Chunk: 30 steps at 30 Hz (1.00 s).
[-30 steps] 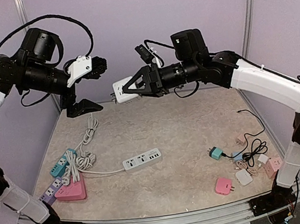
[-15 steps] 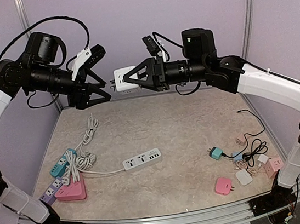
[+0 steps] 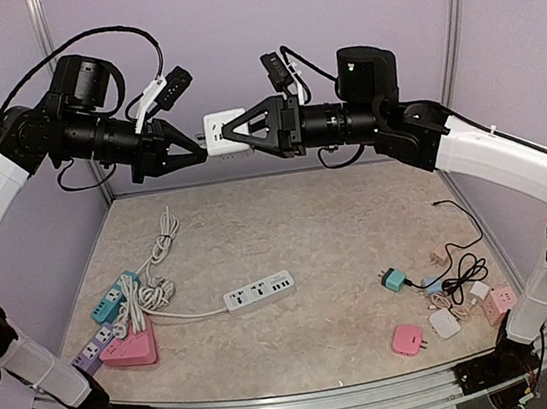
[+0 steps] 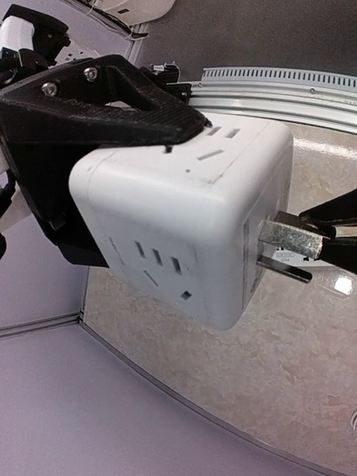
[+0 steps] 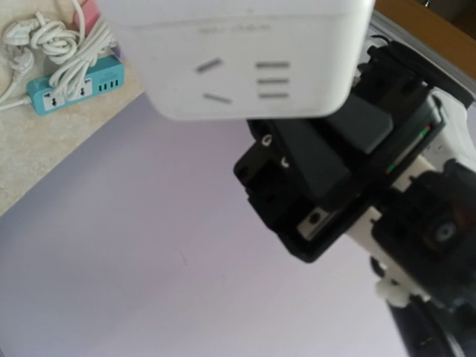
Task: Insert the plug
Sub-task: Pick up the plug from the center of the board.
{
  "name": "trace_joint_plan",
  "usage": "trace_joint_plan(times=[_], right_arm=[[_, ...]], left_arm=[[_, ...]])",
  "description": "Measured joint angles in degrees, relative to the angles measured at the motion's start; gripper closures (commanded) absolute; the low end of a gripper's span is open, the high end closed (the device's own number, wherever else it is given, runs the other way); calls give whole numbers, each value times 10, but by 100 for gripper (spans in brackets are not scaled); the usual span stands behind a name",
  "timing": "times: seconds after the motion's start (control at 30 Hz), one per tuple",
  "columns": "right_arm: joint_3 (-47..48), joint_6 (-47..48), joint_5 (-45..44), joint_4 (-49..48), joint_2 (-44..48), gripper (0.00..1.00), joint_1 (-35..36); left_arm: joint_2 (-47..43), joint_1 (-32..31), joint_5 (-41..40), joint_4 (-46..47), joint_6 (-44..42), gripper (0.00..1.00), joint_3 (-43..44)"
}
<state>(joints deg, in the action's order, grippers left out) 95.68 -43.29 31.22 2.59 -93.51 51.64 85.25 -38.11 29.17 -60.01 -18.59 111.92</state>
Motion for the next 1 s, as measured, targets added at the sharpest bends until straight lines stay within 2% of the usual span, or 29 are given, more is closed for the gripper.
trace_joint_plan(times=[0.3,0.43,0.5,0.8,1.0], right_arm=[[0,2,0,-5,6,100,1],[-12,5,-16,-21,15,100,1],[-24,13,-28,-24,24,100,4],[-35,65,-69,-58,52,100,19],[-36,77,-101,-52,54,100,22]], left_arm=[[0,16,61,9,30,100,0],[0,29,95,27,57,67,-8],[0,36,108,33,69,60,-11],[-11,43,171,62,123,57,-12],[-15,44,163,63,106,52,-12]])
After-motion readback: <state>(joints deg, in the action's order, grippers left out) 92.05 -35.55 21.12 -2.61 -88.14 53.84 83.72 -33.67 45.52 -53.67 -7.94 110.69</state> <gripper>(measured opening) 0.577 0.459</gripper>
